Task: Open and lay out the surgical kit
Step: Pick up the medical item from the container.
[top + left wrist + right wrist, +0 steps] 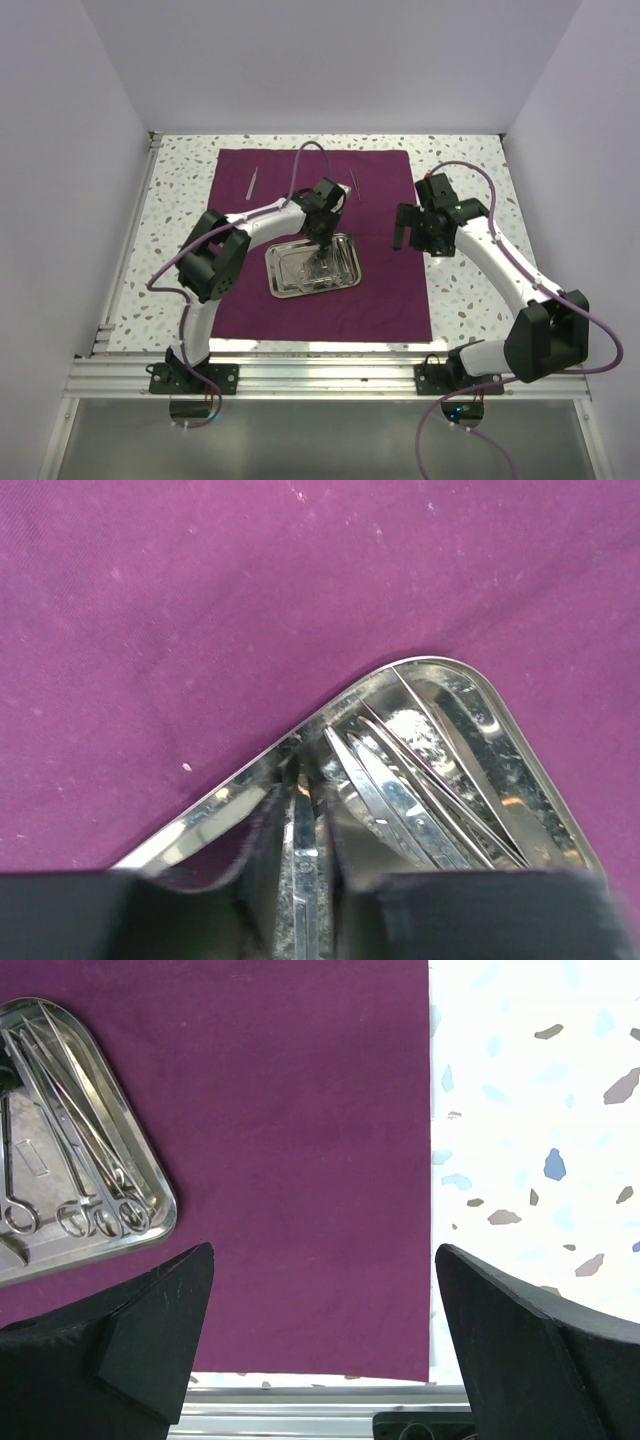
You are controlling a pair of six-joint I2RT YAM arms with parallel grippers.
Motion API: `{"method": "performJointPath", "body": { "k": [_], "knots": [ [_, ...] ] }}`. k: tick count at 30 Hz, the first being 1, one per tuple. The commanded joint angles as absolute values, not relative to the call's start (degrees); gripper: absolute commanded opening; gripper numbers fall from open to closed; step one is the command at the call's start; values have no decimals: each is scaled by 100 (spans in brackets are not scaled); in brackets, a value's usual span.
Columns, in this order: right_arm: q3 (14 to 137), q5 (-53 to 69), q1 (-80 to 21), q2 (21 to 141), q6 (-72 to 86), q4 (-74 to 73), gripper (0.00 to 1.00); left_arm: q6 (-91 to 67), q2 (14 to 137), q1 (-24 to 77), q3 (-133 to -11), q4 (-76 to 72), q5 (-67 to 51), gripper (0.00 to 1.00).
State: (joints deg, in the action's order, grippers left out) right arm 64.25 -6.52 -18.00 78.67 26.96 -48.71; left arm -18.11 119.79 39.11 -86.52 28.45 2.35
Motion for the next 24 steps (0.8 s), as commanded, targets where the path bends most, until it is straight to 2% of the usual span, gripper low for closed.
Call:
{"method": "performJointPath", "body": {
  "k": [1, 7, 14, 24],
  "knots": [
    [6442, -721, -1819, 7848, 2733, -4869, 96, -1802, 12480, 3876, -8490, 3102, 483, 22],
    [6442, -694, -1819, 7910, 2725, -4799, 96, -1714, 12507, 3876, -8429, 3085, 466, 0],
    [6539, -642, -1819, 8077, 2716, -4729, 96, -1591, 12165, 3876, -8595, 3172, 378, 0],
    [6776, -606, -1819, 8297, 2628, -4658, 96, -1450, 11769, 3858, -9947, 3840, 509, 0]
  ]
}}
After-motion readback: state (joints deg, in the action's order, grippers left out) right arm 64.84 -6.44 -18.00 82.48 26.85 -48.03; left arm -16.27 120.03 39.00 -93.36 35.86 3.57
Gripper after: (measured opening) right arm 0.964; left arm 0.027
